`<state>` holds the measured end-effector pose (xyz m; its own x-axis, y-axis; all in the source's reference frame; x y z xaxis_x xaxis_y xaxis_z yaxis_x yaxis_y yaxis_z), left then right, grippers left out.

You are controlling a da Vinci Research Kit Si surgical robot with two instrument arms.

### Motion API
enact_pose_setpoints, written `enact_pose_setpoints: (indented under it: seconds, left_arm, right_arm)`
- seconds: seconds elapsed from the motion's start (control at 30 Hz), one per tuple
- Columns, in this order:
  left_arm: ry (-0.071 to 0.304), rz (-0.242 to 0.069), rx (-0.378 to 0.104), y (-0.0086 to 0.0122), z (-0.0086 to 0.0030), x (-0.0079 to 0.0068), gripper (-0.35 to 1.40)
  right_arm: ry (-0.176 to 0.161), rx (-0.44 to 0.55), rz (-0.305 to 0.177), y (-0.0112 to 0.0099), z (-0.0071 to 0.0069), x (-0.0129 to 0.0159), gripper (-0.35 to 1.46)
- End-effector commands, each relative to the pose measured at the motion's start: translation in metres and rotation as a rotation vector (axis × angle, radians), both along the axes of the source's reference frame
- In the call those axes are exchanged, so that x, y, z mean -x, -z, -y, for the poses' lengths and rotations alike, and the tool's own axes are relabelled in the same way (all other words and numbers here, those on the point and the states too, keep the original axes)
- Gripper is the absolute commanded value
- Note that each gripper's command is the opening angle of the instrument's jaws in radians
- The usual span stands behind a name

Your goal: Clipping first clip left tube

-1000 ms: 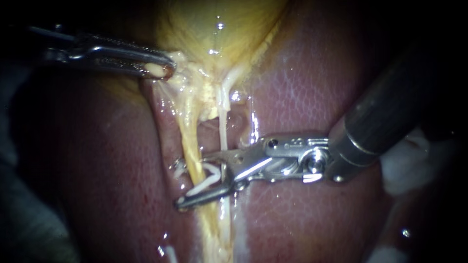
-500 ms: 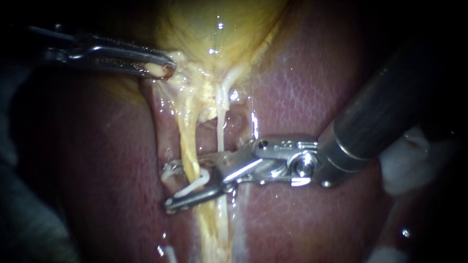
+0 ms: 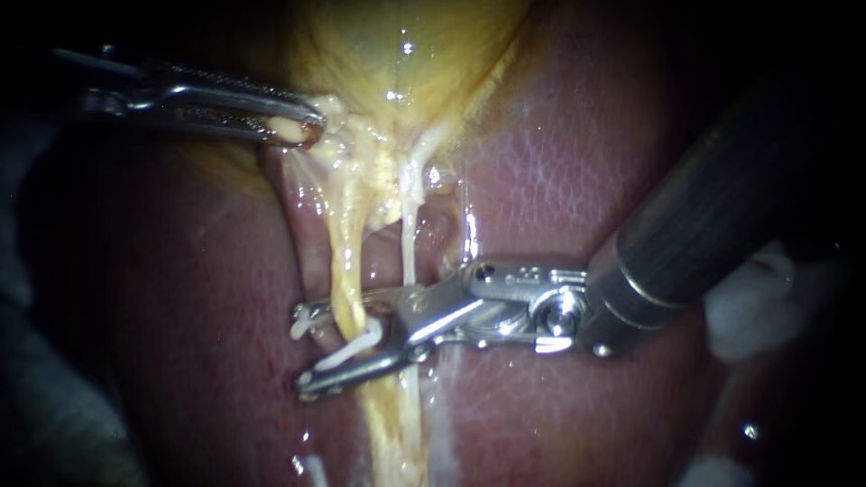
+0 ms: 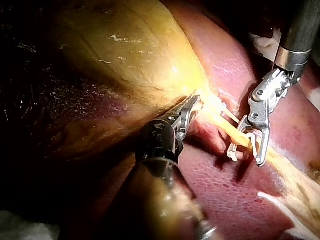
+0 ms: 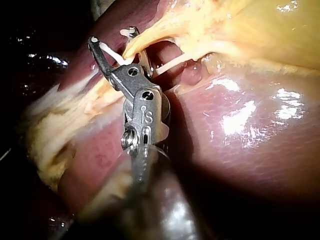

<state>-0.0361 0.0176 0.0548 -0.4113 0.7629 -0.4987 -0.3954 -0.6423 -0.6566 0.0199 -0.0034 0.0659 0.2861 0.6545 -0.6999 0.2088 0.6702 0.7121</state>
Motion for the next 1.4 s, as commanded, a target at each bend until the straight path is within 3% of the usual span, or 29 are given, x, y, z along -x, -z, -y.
enact_pose_setpoints:
  seconds: [0.03,0.27,0.83,1.23,1.4]
  left_arm:
    - [0.000,0.000,0.000,0.0000,0.0000,0.0000,-0.35]
    - [0.000,0.000,0.000,0.0000,0.0000,0.0000,-0.35]
    - [0.000,0.000,0.000,0.0000,0.0000,0.0000,-0.35]
    - [0.000,0.000,0.000,0.0000,0.0000,0.0000,-0.35]
    - [0.000,0.000,0.000,0.0000,0.0000,0.0000,-0.35]
  right_arm:
    - [0.000,0.000,0.000,0.0000,0.0000,0.0001,0.49]
    - [-0.002,-0.002,-0.012,0.0007,0.0007,-0.0001,0.49]
    - [0.115,-0.040,-0.094,0.0042,0.0040,-0.0001,0.44]
    - [0.114,-0.052,-0.094,0.0047,0.0030,-0.0002,0.39]
    - [0.082,-0.056,-0.080,0.0053,0.0024,-0.0002,0.35]
